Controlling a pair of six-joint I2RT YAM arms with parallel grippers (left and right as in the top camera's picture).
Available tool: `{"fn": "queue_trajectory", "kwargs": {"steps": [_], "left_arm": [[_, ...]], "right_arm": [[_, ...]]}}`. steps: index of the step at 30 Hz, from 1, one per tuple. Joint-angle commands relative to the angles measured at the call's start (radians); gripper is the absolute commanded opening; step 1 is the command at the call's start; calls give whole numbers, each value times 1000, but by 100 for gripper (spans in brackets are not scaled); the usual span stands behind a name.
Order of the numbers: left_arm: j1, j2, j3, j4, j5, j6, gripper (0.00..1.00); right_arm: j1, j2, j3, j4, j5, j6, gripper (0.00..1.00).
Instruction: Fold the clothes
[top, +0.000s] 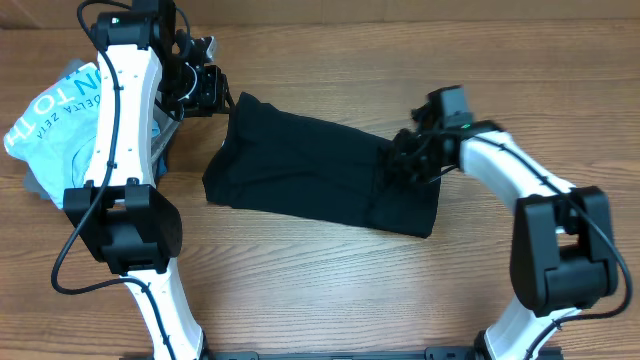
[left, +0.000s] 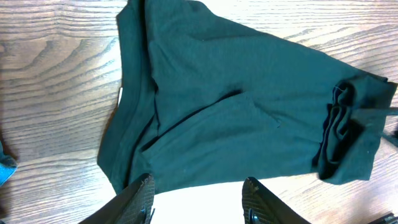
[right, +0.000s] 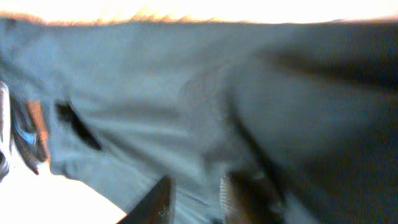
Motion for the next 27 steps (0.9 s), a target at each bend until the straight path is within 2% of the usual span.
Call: {"fn": "queue_trajectory", "kwargs": {"steps": [1,2,4,5,7,8,9,10,13,15,20,22,24,27], "left_arm": [[0,1,19,3,9,19,49],[0,1,19,6,10,19,49],[0,1,19,11,10,19,50],[0,1,19,12,10,19,50],[0,1,19,12,10,19,50],[0,1,19,12,10,19,50],[0,1,19,12,10,19,49],[0,1,19,12,10,19,49],[0,1,19,13,10,19,49],[0,1,19,12,11,19,49],[0,1,19,9,12,15,49],[0,1,19,6,12,15,49],[0,1,19,2,11,15,49],[0,1,19,-2,11,16,49]], "right_arm": [[-57,-60,69,-56,59,-150,43],[-68,-60,68,-71,77,-151,40],[-86,-58,66,-105,73,-151,26],[-87,-58,66,-120,49,-154,24],[-82,-58,64,-143,-32,-229,30],[-76,-58,64,-157,-42,-242,29],[-69,-58,64,-170,-37,-237,21],[-61,-56,60,-177,-34,-230,17],[-28,-43,48,-175,-17,-213,16],[0,-29,37,-167,37,-139,14],[95,19,-26,-41,80,50,12],[132,50,-30,31,77,113,9],[155,61,-30,107,56,104,6],[164,48,-11,163,-12,12,5]]}}
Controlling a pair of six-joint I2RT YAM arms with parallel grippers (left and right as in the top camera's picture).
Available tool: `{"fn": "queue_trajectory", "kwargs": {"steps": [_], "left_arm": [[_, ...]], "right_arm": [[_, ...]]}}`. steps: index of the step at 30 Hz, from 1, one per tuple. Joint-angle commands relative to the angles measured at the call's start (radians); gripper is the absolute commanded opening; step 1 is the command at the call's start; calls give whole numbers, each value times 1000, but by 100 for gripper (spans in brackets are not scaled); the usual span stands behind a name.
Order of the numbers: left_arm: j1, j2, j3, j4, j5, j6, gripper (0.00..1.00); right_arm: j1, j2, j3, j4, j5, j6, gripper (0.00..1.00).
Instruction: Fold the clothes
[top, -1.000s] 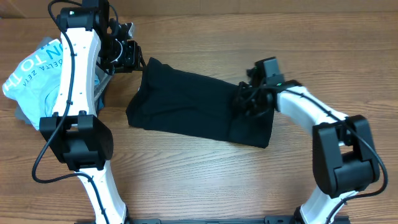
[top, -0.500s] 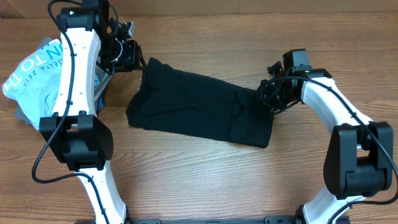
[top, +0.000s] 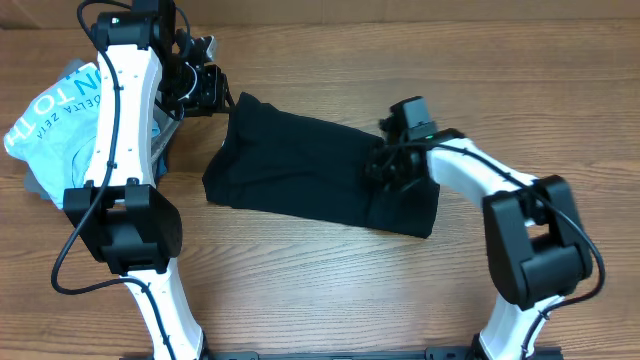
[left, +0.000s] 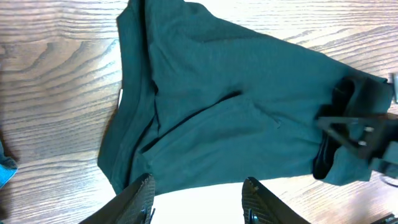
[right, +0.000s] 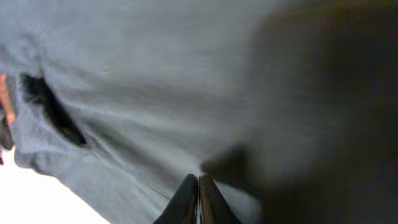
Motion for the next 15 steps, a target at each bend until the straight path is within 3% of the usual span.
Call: {"fn": "queue_trajectory", "kwargs": {"steps": [1,6,11,13,15], "left_arm": [[0,1,19,-6,11,16,49],[0,1,19,-10,11,16,50],[0,1,19,-10,11,16,52],[0,1,19,-10,11,16,53],[0,1,19,-10,11,16,54]], "right_arm": [[-2,-29,29,11,-60,-45,5],[-57,-136,89,-112,-63,-139,14],[-164,-267,112,-302,-61,-207,45],[-223,-292,112,-361,-60,-225,53],[-294,-295,112,-414,-60,-229,54]]}}
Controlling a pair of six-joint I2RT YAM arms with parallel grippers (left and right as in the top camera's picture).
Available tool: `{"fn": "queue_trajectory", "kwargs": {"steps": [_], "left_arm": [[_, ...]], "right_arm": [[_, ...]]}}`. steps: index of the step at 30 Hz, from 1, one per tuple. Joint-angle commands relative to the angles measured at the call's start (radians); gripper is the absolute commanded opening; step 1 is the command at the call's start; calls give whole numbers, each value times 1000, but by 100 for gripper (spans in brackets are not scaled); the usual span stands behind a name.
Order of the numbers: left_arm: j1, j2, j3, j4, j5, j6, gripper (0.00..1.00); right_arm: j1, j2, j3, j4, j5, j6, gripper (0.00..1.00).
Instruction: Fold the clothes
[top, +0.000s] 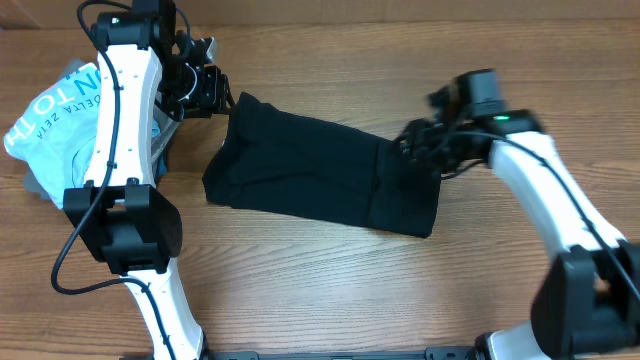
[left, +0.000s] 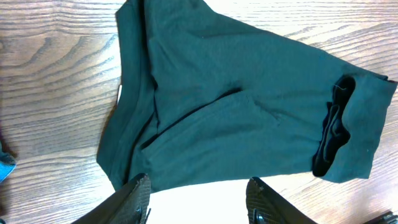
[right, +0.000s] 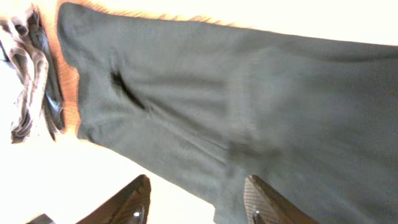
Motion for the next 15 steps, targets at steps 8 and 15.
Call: {"fn": "queue_trajectory", "kwargs": {"steps": [8,15], "left_arm": [[-52,1,19,-45,207,186,38],[-293,6,-3,16,222,199,5]], "right_arm": [[-257,37,-25,-139,-135,-208,31],[-209,64,-82,-59,-114,-176,18]]}}
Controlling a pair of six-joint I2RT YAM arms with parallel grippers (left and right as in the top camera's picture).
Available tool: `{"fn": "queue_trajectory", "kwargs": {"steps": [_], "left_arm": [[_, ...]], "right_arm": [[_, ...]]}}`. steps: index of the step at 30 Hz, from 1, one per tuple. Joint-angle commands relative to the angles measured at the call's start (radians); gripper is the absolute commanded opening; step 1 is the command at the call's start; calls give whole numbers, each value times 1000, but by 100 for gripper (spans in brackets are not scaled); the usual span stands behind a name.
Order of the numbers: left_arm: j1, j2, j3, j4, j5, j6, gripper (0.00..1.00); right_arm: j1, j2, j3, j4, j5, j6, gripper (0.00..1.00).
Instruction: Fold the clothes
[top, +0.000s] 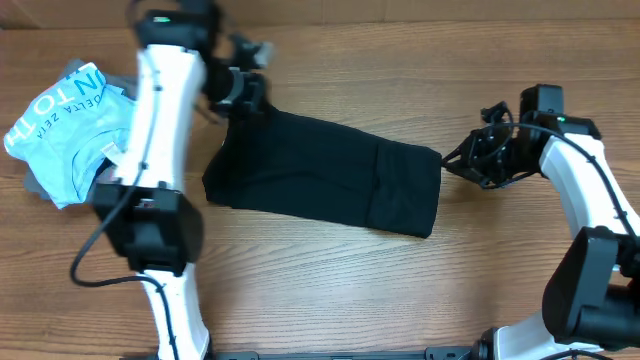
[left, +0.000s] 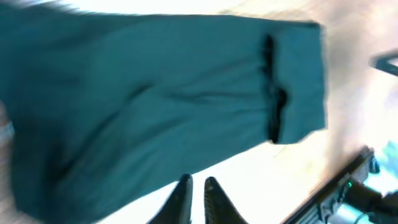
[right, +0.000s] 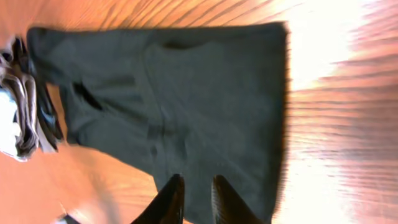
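Note:
A black garment lies spread slantwise across the middle of the wooden table, with a folded band near its right end. My left gripper hovers at its upper-left corner. In the left wrist view that gripper is shut with nothing between the fingers, and the garment lies beyond them. My right gripper sits just off the garment's right edge, apart from the cloth. In the right wrist view it stands open by a narrow gap, and the garment is spread out ahead.
A pile of other clothes, topped by a light blue printed shirt, lies at the table's left edge behind the left arm. The same pile shows in the right wrist view. Bare wood runs along the front of the table.
My left gripper has gone from wide open to shut and now sits right of where it was, at the garment's upper-left corner. The right gripper has moved right, off the cloth, with its jaws narrower.
The right gripper first stood slightly open over bunched cloth at the garment's right end. Then it was shut farther in on the garment, then wide open at that end. The right end now lies flat. The left gripper stayed open and still until now.

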Motion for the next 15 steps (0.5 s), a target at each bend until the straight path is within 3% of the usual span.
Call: {"fn": "queue_trajectory", "kwargs": {"steps": [1,6,15], "left_arm": [[-139,9,-12,34,56,36,5],[-286,11,-93,159,56,-45,7],[-441,11,-386,519,56,-232,6]], "right_arm": [[36,26,-52,72,-5,33,17],[46,108,-142,224,15,150,15],[46,216,-154,257,13,152,13]]}}
